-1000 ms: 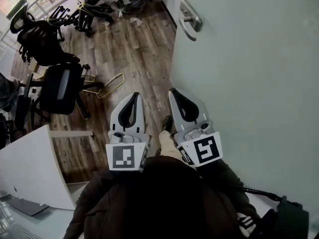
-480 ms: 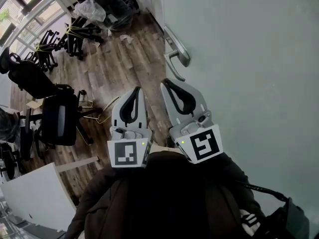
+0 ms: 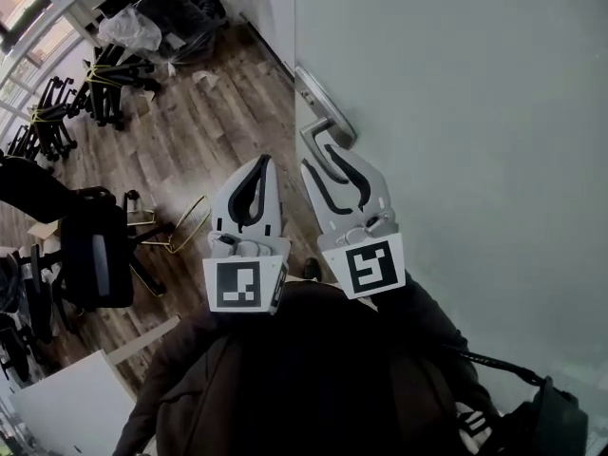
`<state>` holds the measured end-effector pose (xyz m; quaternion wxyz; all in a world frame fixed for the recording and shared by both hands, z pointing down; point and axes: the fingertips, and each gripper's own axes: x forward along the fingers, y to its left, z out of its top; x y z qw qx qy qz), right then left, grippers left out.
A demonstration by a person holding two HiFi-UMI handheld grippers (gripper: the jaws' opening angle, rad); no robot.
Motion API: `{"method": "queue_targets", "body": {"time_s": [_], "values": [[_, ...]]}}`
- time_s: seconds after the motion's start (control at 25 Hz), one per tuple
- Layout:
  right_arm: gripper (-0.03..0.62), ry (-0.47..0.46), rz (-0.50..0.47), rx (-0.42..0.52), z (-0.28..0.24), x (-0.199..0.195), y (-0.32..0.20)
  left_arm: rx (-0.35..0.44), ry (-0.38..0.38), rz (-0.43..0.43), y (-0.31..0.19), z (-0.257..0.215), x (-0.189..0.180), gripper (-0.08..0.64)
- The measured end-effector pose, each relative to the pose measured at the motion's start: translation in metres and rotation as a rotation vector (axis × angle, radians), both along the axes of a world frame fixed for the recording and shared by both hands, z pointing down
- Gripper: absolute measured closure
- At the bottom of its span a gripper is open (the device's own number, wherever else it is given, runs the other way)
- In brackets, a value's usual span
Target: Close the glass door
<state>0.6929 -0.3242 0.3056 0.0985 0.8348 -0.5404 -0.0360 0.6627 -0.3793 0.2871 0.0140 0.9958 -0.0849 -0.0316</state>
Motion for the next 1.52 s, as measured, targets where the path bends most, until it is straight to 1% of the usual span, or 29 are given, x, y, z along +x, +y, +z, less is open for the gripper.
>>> {"method": "queue_targets", "body": {"time_s": [0.08, 0.24, 0.4, 0.48, 0.6, 0.68, 0.8, 0.92, 1.12, 1.24, 1.4, 1.52], "values": [[0.489, -0.043, 0.031, -0.026, 0.017, 0.001, -0.001, -0.003, -0.015, 0.027, 0.000, 0.009, -0.002, 0.563], [0.489, -0.130, 0.049, -0.058, 0.041, 0.022, -0.008, -0.014, -0.025, 0.042, -0.007, 0.013, 0.016, 0.563], [0.492, -0.149, 0.091, -0.129, 0.062, 0.029, -0.014, -0.008, -0.062, 0.070, -0.011, 0.022, 0.016, 0.563], [0.517, -0.149, 0.094, -0.154, 0.070, 0.032, -0.017, -0.012, -0.069, 0.067, -0.014, 0.025, 0.016, 0.563], [0.522, -0.186, 0.077, -0.126, 0.070, 0.037, -0.018, -0.008, -0.077, 0.062, -0.019, 0.025, 0.020, 0.563], [0.523, -0.195, 0.077, -0.118, 0.067, 0.034, -0.018, -0.003, -0.075, 0.055, -0.019, 0.022, 0.014, 0.563], [0.523, -0.195, 0.071, -0.121, 0.066, 0.035, -0.019, -0.033, -0.051, 0.000, -0.021, 0.021, 0.006, 0.563], [0.525, -0.214, 0.058, -0.121, 0.072, 0.030, -0.019, -0.061, -0.045, -0.043, -0.019, 0.030, -0.012, 0.563], [0.525, -0.207, 0.046, -0.121, 0.077, 0.004, -0.024, -0.039, -0.050, -0.058, -0.033, 0.034, -0.058, 0.563], [0.525, -0.216, 0.009, -0.121, 0.079, -0.003, -0.032, -0.051, -0.052, -0.070, -0.046, 0.036, -0.074, 0.563], [0.525, -0.229, -0.034, -0.117, 0.075, -0.017, -0.040, -0.038, -0.081, -0.061, -0.052, 0.036, -0.098, 0.563], [0.525, -0.233, -0.079, -0.112, 0.074, -0.030, -0.045, -0.043, -0.084, -0.076, -0.057, 0.039, -0.116, 0.563]]}}
